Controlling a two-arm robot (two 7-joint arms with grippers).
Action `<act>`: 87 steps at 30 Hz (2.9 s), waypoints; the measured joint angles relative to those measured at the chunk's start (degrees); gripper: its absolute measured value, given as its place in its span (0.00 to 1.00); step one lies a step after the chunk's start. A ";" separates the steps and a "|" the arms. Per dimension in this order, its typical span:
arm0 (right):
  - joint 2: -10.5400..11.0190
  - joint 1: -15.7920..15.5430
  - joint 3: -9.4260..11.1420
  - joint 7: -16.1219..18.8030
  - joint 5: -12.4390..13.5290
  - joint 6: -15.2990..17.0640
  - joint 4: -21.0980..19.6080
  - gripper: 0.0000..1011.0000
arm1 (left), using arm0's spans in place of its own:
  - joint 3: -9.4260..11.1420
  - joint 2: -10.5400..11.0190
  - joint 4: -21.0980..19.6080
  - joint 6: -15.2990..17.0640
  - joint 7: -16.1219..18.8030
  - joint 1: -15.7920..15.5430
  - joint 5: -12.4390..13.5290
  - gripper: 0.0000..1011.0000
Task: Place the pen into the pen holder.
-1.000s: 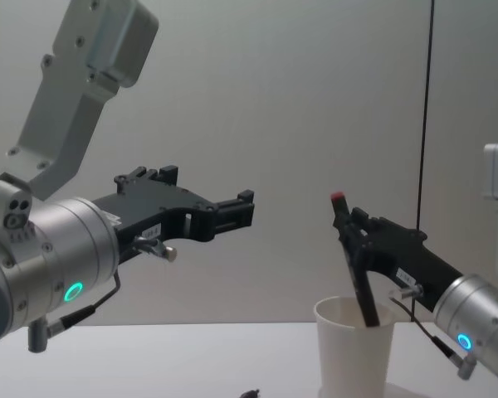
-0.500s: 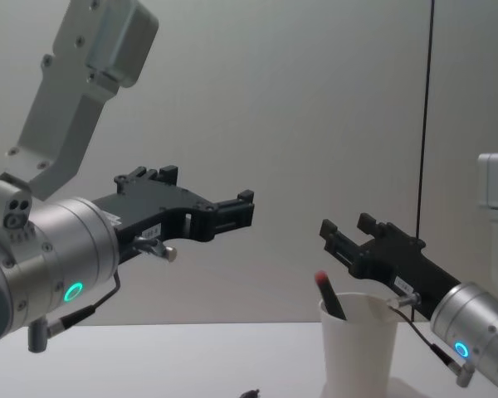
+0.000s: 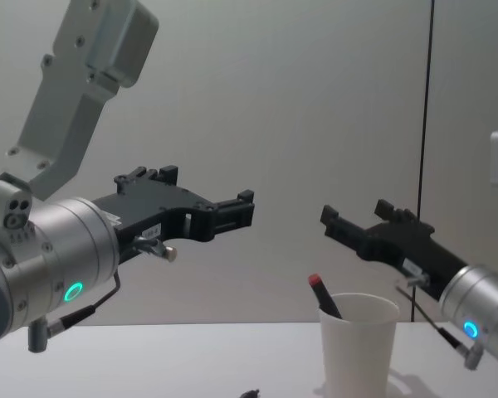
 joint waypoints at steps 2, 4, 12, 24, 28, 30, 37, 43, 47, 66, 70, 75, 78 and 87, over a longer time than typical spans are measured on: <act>0.36 -0.82 0.20 -0.44 -0.13 1.60 -2.19 0.99 | 0.00 0.00 0.00 0.00 0.00 0.00 0.00 0.99; 0.99 -2.09 0.54 -1.00 -0.30 4.16 -5.71 0.99 | 0.00 0.00 0.00 0.00 0.00 0.00 0.00 0.99; 3.17 -5.70 1.87 -2.87 -1.00 14.67 -16.37 0.99 | 0.00 0.00 0.00 0.00 0.00 0.00 0.00 0.99; 6.58 -9.51 4.30 -4.92 -3.06 28.14 -27.31 0.99 | 0.00 0.00 0.00 0.00 0.00 0.00 0.00 0.99; 7.95 -10.84 5.39 -5.62 -3.62 32.43 -30.35 0.99 | 0.00 0.00 0.00 0.00 0.00 0.00 0.00 0.99; 8.59 -11.45 5.87 -5.84 -3.83 34.35 -31.59 0.99 | 0.00 0.00 0.00 0.00 0.00 0.00 0.00 0.99; 10.54 -13.66 7.37 -6.34 -4.28 40.14 -35.57 0.99 | 0.00 0.00 0.00 0.00 0.00 0.00 0.00 0.99; 12.04 -15.65 8.45 -6.54 -4.37 44.15 -38.78 0.99 | 0.00 0.00 0.00 0.00 0.00 0.00 0.00 0.99; 12.93 -16.90 9.10 -6.62 -4.45 46.73 -40.63 0.99 | 0.00 0.00 0.00 0.00 0.00 0.00 0.00 0.99; 16.34 -22.37 11.18 -6.61 -4.75 54.93 -46.92 0.99 | 0.00 0.00 0.00 0.00 0.00 0.00 0.00 0.99; 16.65 -22.91 11.37 -6.63 -4.75 55.57 -47.50 0.99 | 0.00 0.00 0.00 0.00 0.00 0.00 0.00 0.99; 16.96 -23.46 11.56 -6.66 -4.75 56.25 -48.06 0.99 | 0.00 0.00 0.00 0.00 0.00 0.00 0.00 0.99; 17.10 -23.72 11.65 -6.68 -4.75 56.52 -48.31 0.99 | 0.00 0.00 0.00 0.00 -0.01 0.00 0.00 0.99; 17.35 -24.14 11.78 -6.72 -4.71 57.03 -48.72 0.99 | -0.17 0.00 -0.20 1.38 -0.25 0.16 -0.70 0.99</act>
